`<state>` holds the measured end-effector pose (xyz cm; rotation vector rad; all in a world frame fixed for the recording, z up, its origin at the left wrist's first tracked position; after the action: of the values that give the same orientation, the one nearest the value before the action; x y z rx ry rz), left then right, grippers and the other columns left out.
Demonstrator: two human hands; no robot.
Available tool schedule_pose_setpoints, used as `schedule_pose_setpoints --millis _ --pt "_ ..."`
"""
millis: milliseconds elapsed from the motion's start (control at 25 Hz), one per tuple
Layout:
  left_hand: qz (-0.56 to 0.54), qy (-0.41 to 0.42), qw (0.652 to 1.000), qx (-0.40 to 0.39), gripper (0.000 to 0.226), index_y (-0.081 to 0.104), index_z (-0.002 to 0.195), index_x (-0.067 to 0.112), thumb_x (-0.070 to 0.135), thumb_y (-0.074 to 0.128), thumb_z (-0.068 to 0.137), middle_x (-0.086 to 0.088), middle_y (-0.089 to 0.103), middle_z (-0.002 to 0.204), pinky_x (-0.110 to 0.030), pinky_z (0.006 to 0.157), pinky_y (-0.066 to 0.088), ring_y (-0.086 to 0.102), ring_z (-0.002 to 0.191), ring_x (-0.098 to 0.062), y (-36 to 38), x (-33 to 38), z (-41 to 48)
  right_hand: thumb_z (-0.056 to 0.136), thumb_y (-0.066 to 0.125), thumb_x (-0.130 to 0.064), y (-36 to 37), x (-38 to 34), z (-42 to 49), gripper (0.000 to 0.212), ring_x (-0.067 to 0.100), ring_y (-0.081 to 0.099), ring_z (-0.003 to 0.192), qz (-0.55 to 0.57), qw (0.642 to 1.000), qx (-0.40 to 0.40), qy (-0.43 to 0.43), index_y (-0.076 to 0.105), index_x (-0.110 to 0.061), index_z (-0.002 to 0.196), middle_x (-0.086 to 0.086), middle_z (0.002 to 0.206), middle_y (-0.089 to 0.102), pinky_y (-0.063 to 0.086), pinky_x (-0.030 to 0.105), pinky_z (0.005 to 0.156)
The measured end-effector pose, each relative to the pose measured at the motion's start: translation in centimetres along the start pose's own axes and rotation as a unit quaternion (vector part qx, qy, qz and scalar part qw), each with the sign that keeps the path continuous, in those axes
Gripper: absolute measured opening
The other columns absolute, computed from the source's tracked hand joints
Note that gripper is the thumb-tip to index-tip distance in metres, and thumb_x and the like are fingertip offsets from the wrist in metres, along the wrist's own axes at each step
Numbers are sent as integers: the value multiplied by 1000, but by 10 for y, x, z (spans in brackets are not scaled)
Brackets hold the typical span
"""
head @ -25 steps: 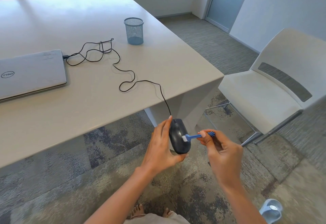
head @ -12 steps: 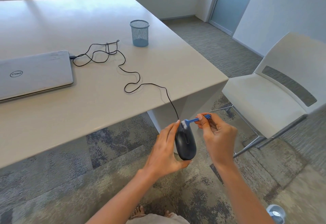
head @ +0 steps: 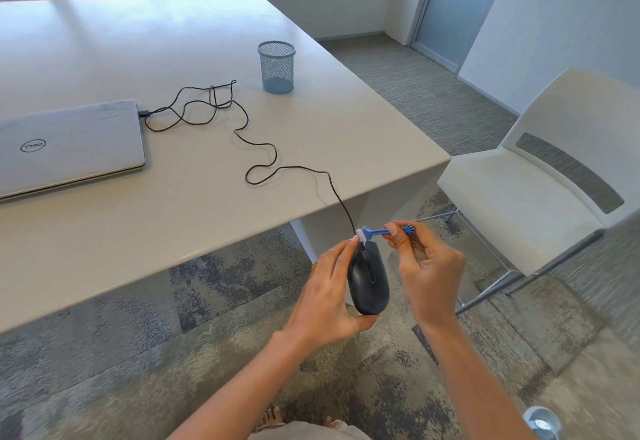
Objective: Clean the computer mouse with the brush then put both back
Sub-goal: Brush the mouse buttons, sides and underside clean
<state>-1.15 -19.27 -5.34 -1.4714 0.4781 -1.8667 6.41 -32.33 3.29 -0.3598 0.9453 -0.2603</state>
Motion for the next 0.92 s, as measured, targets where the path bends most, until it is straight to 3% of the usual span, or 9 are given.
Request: schedule_pose_setpoints --millis 240,320,480,680,920 --pt "-14 -25 999 14 123 11 156 21 49 87 64 13 25 147 -8 109 18 19 134 6 -4 -7 4 90 65 -26 -6 -2 -10 11 19 72 61 -13 999 -36 25 73 -21 97 -5 71 73 58 43 52" --pt "-17 -31 999 13 123 10 156 23 48 87 64 11 26 148 -15 110 22 22 134 2 -4 -8 6 89 63 -31 -10 -3 -12 11 20 72 60 -14 998 -38 40 70 -26 95 -4 69 73 57 42 53" --pt "-17 -40 999 6 123 7 156 24 46 85 64 4 28 150 -28 113 29 27 138 -11 -3 -11 10 89 65 -29 -17 -3 -17 15 9 71 61 -38 997 -49 45 74 -17 91 -6 68 73 57 30 54" --pt "-13 -39 999 11 120 6 156 29 52 81 65 15 24 146 -29 111 31 30 137 -14 -1 -11 12 90 68 -26 -22 -2 -17 13 7 63 51 -87 991 -83 52 73 -16 83 -8 62 71 48 21 45" --pt "-2 -30 1000 -4 122 10 156 22 46 86 64 0 29 150 -30 111 32 30 138 -15 5 -8 11 91 70 -20 -10 -11 0 13 7 64 51 -94 993 -69 18 72 -12 80 -7 60 69 50 22 47"
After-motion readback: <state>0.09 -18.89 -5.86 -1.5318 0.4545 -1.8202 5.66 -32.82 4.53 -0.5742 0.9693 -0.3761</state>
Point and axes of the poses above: each hand's wrist, its own z-axis towards the middle knuckle, its own y-axis out of the palm, x = y × z, the point moved 5 cm from there along z, towards the middle knuckle
